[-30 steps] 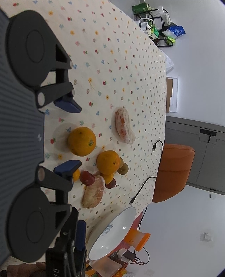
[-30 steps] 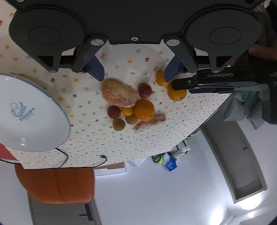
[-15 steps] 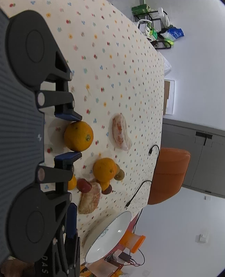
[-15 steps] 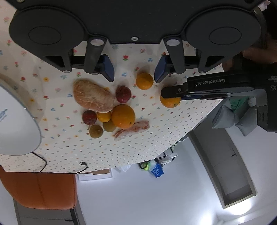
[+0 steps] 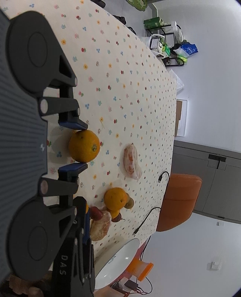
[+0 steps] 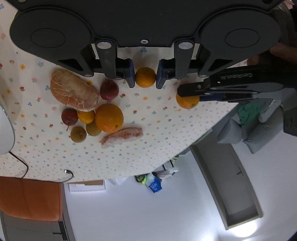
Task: Organize fruits
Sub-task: 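Carry the large orange into the bowl with the left tool while the right tool drops its orange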
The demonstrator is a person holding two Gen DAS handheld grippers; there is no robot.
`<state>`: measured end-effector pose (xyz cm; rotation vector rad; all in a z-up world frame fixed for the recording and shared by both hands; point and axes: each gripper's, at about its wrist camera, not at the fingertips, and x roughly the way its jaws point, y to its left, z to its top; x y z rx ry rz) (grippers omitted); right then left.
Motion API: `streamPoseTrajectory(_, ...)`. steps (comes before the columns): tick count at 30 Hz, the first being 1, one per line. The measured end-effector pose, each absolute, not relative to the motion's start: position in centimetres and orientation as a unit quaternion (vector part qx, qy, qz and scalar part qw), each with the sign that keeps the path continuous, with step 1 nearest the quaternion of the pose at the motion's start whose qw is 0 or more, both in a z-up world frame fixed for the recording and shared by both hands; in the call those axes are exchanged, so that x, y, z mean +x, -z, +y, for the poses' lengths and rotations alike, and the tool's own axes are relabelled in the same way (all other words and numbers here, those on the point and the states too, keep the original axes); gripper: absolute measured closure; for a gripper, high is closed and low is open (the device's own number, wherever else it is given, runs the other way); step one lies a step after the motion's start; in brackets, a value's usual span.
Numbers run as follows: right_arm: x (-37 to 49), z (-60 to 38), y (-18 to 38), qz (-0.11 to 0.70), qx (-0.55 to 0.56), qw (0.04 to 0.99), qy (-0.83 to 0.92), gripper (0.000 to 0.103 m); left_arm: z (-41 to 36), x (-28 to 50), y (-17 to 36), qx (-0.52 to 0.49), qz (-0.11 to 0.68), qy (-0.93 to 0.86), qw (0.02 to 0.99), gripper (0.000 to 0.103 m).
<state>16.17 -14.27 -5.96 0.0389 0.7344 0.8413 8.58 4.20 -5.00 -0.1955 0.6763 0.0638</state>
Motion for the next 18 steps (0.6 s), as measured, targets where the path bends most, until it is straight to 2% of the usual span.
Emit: streamPoseTrajectory(18, 15.0, -20.8, 4.2, 0.317, 0.041, 0.890, -0.323, 0.080, -0.1, 10.4, 3.9, -0.079, 0.314, 0.035, 0.945, 0.066)
